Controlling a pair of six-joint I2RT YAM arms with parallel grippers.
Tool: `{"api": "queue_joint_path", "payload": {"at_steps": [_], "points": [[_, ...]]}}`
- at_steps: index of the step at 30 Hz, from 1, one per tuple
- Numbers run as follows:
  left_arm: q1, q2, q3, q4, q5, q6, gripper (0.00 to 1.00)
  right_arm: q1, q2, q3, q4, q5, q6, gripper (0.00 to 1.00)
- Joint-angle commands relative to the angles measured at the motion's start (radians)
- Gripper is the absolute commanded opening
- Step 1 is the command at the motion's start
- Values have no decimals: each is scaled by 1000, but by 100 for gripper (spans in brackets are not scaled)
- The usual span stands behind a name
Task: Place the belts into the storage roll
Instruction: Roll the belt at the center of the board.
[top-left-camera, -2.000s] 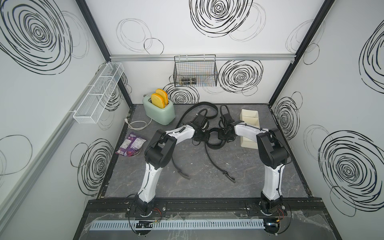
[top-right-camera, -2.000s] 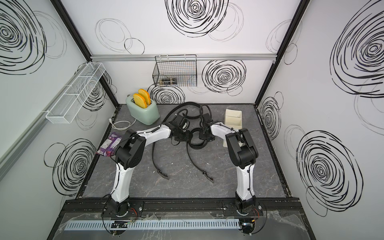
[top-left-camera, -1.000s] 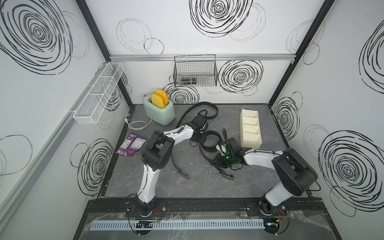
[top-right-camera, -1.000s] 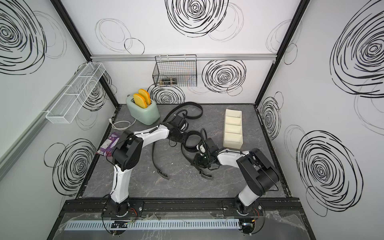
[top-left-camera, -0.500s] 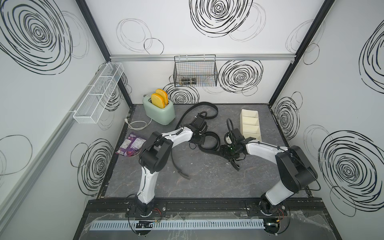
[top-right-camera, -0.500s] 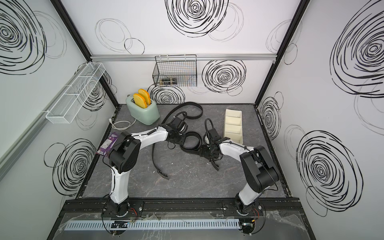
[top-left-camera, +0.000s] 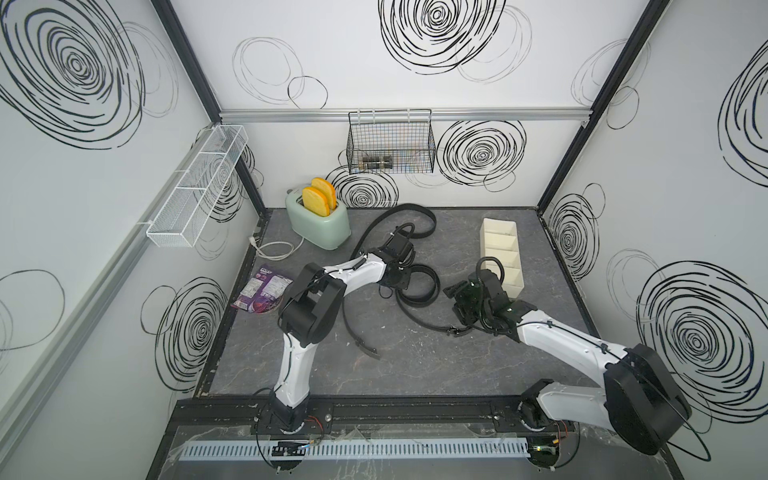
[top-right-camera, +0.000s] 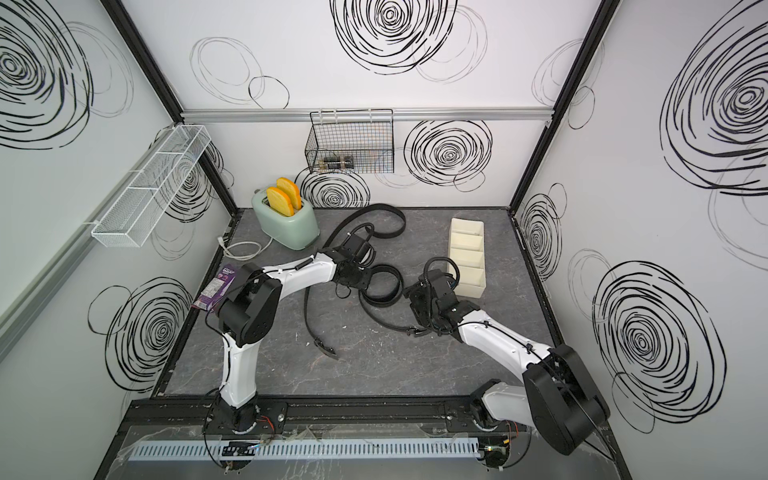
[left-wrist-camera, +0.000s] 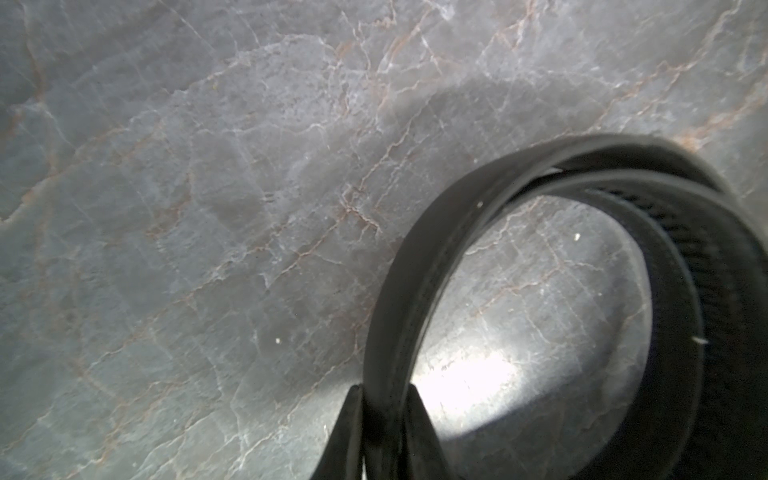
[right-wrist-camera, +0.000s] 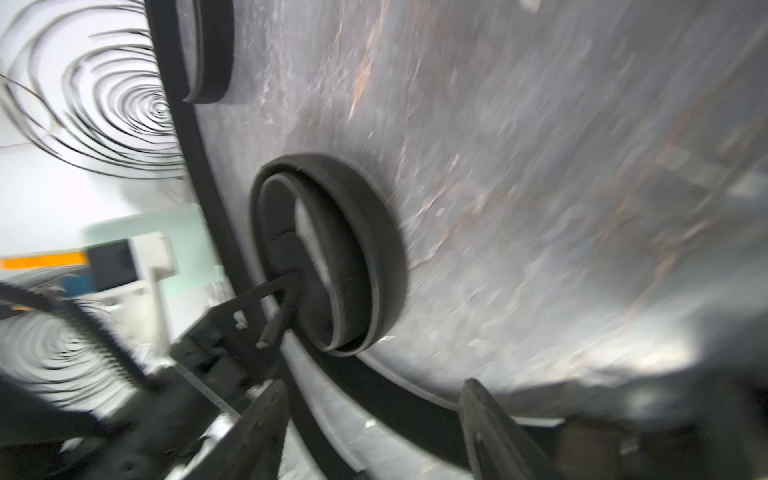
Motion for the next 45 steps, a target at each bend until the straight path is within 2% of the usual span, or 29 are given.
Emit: {"api": "queue_joint_path", "payload": {"at_steps": [1, 3, 6, 11, 18, 19, 21, 23, 24, 28, 33, 37, 41, 45], "points": [[-11, 20, -20, -145, -10, 28, 18, 81, -10, -28, 109, 104, 394, 65], [-12, 22, -13, -150, -9, 26, 17, 128, -6, -29, 103, 128, 504, 64], [-12, 22, -9, -151, -10, 24, 17, 174, -7, -31, 122, 173, 584, 64], [-12, 22, -12, -154, -17, 26, 17, 182, -20, -28, 50, 162, 604, 64], [-12, 14, -20, -141, -9, 23, 17, 180, -33, -119, 125, 96, 613, 63], [-12, 10, -23, -133, -3, 25, 17, 168, -22, -123, 160, 93, 557, 64], [-14, 4, -28, -126, -5, 25, 17, 122, 3, -110, 253, 85, 313, 67], [-12, -2, -31, -123, -7, 24, 17, 63, 14, -67, 129, 46, 141, 66], [-11, -3, -31, -124, -8, 23, 17, 49, 7, -67, 62, 36, 141, 67], [-9, -5, -31, -124, -12, 25, 17, 66, -29, -111, 6, -53, 316, 64], [-9, -5, -32, -115, -11, 20, 17, 164, -46, -45, -96, -27, 404, 64], [-12, -12, -42, -105, -6, 10, 17, 197, -56, -87, -55, 1, 493, 64], [-16, -18, -56, -96, -9, 6, 17, 160, -21, -133, 38, 15, 517, 63], [-16, -14, -64, -97, -9, 10, 17, 114, 62, -81, 24, -32, 445, 63]]}}
